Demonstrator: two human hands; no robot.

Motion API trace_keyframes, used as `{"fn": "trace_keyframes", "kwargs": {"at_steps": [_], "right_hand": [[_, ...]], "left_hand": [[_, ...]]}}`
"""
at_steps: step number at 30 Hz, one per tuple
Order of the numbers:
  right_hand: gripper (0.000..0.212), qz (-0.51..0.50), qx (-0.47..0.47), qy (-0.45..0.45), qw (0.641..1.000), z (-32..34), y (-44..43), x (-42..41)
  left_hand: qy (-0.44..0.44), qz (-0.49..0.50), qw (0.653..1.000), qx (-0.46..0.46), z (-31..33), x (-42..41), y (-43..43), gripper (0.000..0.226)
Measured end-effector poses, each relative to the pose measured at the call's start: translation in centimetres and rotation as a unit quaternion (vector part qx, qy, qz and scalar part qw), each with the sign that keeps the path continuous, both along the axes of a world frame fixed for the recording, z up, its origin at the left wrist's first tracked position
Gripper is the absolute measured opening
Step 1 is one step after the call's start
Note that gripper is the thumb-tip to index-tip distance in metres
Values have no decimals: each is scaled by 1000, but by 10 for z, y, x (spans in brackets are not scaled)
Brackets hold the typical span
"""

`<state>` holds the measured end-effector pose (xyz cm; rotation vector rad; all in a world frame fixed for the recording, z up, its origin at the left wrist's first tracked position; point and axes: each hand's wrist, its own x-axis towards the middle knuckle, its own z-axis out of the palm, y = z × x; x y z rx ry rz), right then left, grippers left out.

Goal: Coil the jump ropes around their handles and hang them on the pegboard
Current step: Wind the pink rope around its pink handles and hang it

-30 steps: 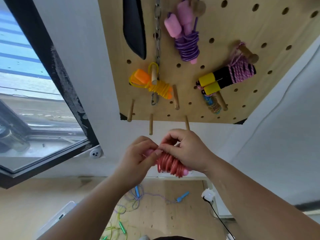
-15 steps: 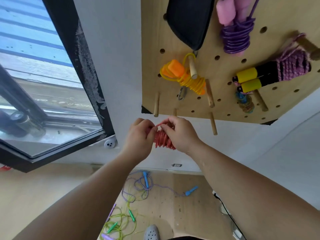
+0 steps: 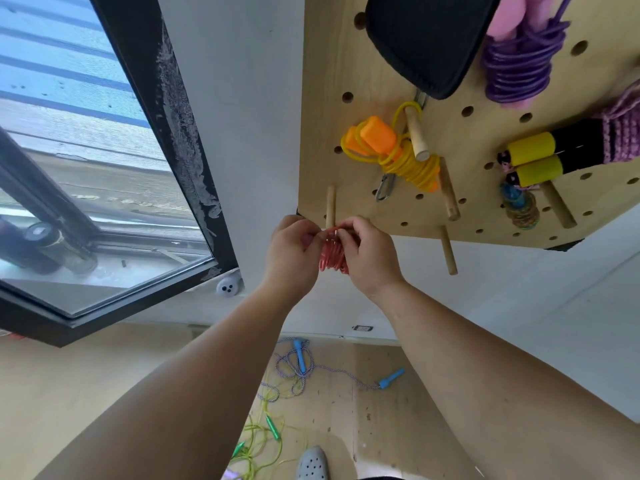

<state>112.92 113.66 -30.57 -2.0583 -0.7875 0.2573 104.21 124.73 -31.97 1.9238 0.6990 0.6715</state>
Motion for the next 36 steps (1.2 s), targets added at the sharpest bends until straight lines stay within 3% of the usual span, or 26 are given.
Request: {"fn": "trace_keyframes", "kwargs": {"at_steps": [11,19,25,30,36], "right_hand": [[10,8,-5,-15,1000,3,9,14],[26,-1,-30,-160,987,-6,2,7],[35,27,-42,-176,983,-5,-1,12],[66,67,-169,-165,969,-2,3,19],[83,83,-251,-145,954,11,18,33]], "left_hand": [[-12,-25,1000,-14,-6,9,17,10],[-14,1,999,38,-7,20,24,13],[-16,38,999,19,-6,35,24,20],[-7,52,997,-53,7,44,28,33],[44,58,992,-105,25,57,37,13]]}}
